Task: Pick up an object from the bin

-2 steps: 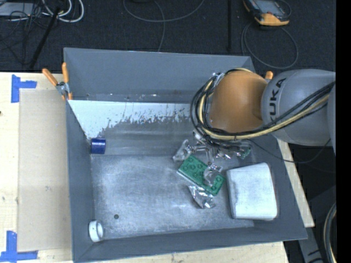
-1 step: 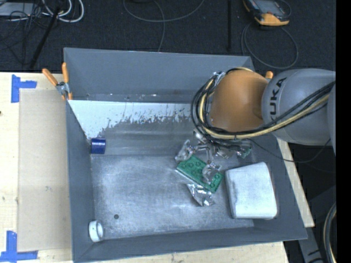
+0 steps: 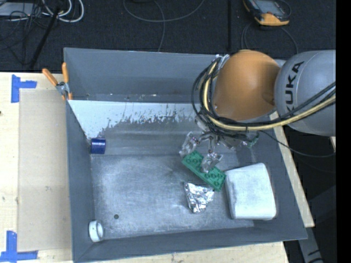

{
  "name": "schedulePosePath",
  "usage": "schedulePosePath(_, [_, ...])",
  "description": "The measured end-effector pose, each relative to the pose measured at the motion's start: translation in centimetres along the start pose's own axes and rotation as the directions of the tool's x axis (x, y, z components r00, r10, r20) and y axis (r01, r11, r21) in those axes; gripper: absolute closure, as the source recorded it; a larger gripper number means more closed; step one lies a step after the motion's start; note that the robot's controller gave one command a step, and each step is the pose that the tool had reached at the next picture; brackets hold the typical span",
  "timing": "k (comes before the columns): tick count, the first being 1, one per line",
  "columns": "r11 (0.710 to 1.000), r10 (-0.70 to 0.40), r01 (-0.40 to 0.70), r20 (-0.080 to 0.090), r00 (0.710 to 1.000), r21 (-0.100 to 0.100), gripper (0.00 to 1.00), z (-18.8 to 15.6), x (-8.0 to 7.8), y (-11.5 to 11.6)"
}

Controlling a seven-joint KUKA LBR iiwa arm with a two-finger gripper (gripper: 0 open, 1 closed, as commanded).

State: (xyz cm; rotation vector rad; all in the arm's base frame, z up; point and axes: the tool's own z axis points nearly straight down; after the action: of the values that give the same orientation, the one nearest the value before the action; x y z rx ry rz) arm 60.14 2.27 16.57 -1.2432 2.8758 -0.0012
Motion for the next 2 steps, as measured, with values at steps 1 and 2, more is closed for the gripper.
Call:
schedulePosePath(1, [1.000,0.014,-0.014,0.001,1.000,0.003,1.00,-17.57,-0.26,-1.27])
schedulePosePath(2, [1.000,0.018,-0.018,-0.005,1.000,-0.005,1.00,-17.07,-0.12,-1.23])
